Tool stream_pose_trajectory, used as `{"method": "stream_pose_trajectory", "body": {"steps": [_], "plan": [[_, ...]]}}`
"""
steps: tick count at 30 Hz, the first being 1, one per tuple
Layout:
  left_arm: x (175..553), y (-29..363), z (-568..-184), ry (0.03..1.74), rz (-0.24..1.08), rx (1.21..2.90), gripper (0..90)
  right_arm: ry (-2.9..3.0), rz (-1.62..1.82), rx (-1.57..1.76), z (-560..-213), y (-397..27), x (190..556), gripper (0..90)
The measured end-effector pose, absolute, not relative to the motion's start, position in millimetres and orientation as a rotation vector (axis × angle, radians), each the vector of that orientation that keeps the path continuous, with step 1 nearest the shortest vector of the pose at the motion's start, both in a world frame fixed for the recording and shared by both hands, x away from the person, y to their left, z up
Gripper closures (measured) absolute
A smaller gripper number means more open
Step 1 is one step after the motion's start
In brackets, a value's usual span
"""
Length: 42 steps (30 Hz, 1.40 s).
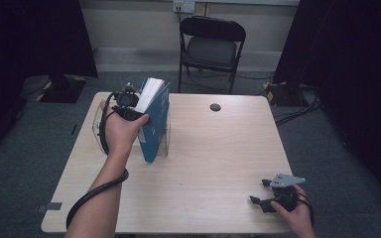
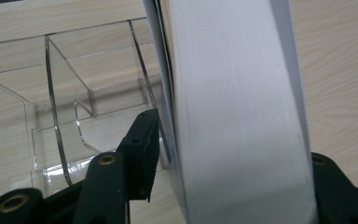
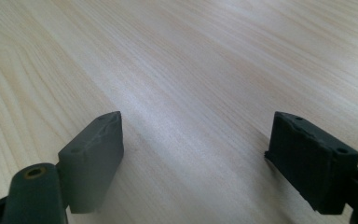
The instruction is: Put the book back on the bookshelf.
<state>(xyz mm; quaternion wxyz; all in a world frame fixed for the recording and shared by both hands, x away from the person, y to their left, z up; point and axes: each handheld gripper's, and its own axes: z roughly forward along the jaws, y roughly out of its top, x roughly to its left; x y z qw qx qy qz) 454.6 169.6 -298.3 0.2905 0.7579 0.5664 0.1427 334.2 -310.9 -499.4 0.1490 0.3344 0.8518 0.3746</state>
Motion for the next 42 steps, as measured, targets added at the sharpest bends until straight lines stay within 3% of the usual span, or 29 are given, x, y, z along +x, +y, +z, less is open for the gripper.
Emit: {"method": "stream_pose_trajectory", "body": {"steps": [21, 42], "plan": [[436, 185, -302, 1.434, 0.355, 2.025, 45.1, 2.446, 1.076, 0.962, -499, -311, 334, 17.5], [415, 188, -312, 1.325, 0.291, 2.036, 26.8, 2.446, 1.076, 0.961, -499, -311, 334, 17.5]]}}
